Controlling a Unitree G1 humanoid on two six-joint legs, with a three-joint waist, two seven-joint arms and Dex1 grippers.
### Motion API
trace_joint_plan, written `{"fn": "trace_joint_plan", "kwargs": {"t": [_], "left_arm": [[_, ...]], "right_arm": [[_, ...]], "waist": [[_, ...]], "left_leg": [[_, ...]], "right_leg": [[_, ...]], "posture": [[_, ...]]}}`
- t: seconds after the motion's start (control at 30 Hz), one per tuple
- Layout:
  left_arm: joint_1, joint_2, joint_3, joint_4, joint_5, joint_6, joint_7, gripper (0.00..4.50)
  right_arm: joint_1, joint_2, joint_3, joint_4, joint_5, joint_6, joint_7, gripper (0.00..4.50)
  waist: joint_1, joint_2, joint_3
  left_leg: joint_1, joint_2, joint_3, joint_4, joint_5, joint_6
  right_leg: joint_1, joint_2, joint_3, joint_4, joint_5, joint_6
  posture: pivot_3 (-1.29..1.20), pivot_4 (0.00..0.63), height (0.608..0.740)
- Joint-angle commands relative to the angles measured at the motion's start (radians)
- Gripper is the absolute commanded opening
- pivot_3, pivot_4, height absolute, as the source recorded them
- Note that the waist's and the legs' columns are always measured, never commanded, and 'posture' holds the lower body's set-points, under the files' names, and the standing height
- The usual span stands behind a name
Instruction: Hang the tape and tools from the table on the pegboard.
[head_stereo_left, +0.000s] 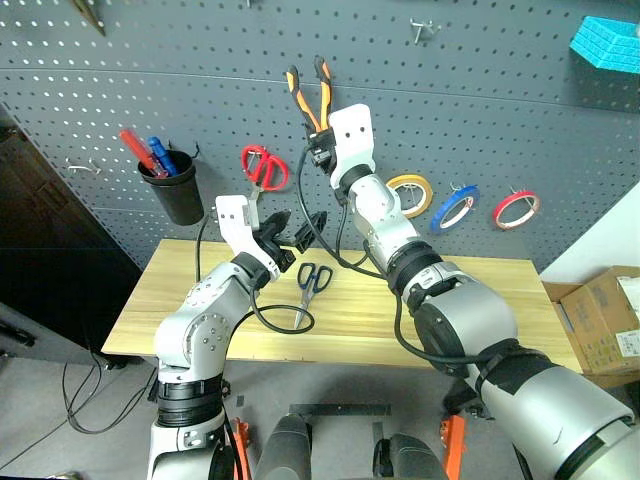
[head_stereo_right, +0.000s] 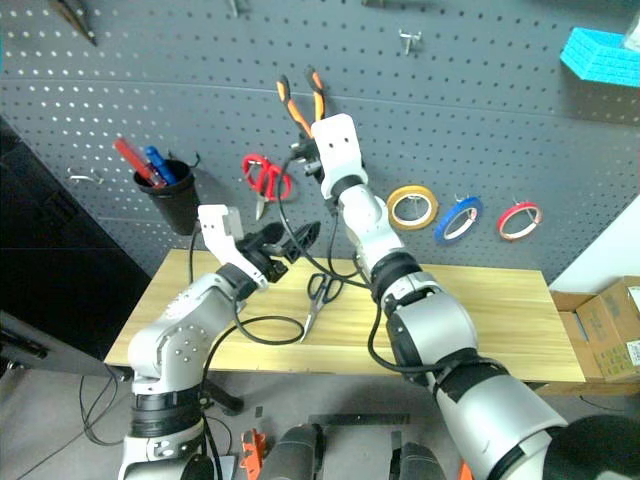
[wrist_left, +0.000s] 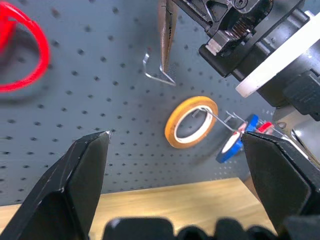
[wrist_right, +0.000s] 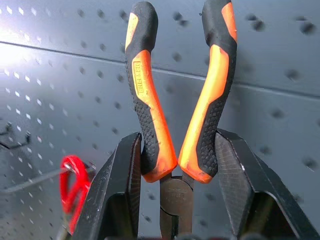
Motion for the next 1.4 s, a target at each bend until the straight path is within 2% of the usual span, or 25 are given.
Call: {"fn": "trace_joint_plan", "kwargs": {"t": [0.03,0.37,0.6,0.73,1.2,1.4], "left_arm": [[-0.037,0.006,0.025,-0.029,-0.015,-0.023,0.009,4.50],[-0.031,0.031,0.031,-0.059,-0.027,0.017,0.015,4.50],[-0.013,0.035,0.031,-0.094,-0.041,0.042,0.035,4.50],[-0.019,0.033,0.026,-0.085,-0.039,0.036,0.040,4.50],[-0.031,0.037,0.012,-0.046,-0.033,0.025,0.015,4.50],[-0.050,0.029,0.000,-0.017,-0.024,0.010,0.004,4.50]], "right_arm": [[-0.071,-0.021,-0.038,-0.024,0.014,-0.062,-0.011,1.74],[-0.085,-0.057,-0.054,0.026,-0.024,-0.059,-0.104,1.74],[-0.108,-0.086,-0.088,0.055,0.004,0.114,-0.104,1.74],[-0.120,-0.101,-0.122,0.049,0.022,0.149,-0.108,1.74],[-0.114,-0.178,-0.132,0.021,-0.003,0.125,-0.128,1.74],[-0.134,-0.206,-0.122,-0.003,-0.010,0.091,-0.134,1.74]], "waist": [[0.009,0.000,0.000],[0.055,0.000,0.000],[0.067,0.000,0.000],[0.081,0.000,0.000],[0.108,0.001,0.000],[0.106,0.001,0.000]], "left_leg": [[0.000,0.000,0.000,0.000,0.000,0.000],[0.000,0.000,0.000,0.000,0.000,0.000],[0.000,0.000,0.000,0.000,0.000,0.000],[0.000,0.000,0.000,0.000,0.000,0.000],[-0.001,0.000,0.000,0.000,0.000,0.000],[-0.001,0.000,0.000,0.001,0.000,-0.001]], "right_leg": [[0.000,0.000,0.000,0.000,0.000,0.000],[0.000,0.000,0.000,0.000,0.000,-0.001],[0.000,0.000,0.000,0.000,-0.001,-0.001],[0.000,0.000,0.000,0.000,-0.001,-0.001],[0.000,0.000,-0.001,-0.001,-0.001,-0.002],[0.000,0.000,-0.001,-0.001,0.001,-0.011]], "posture": [[0.38,0.051,0.740],[0.41,0.068,0.740],[0.42,0.066,0.740],[0.41,0.062,0.740],[0.36,0.069,0.740],[0.34,0.062,0.740]]}}
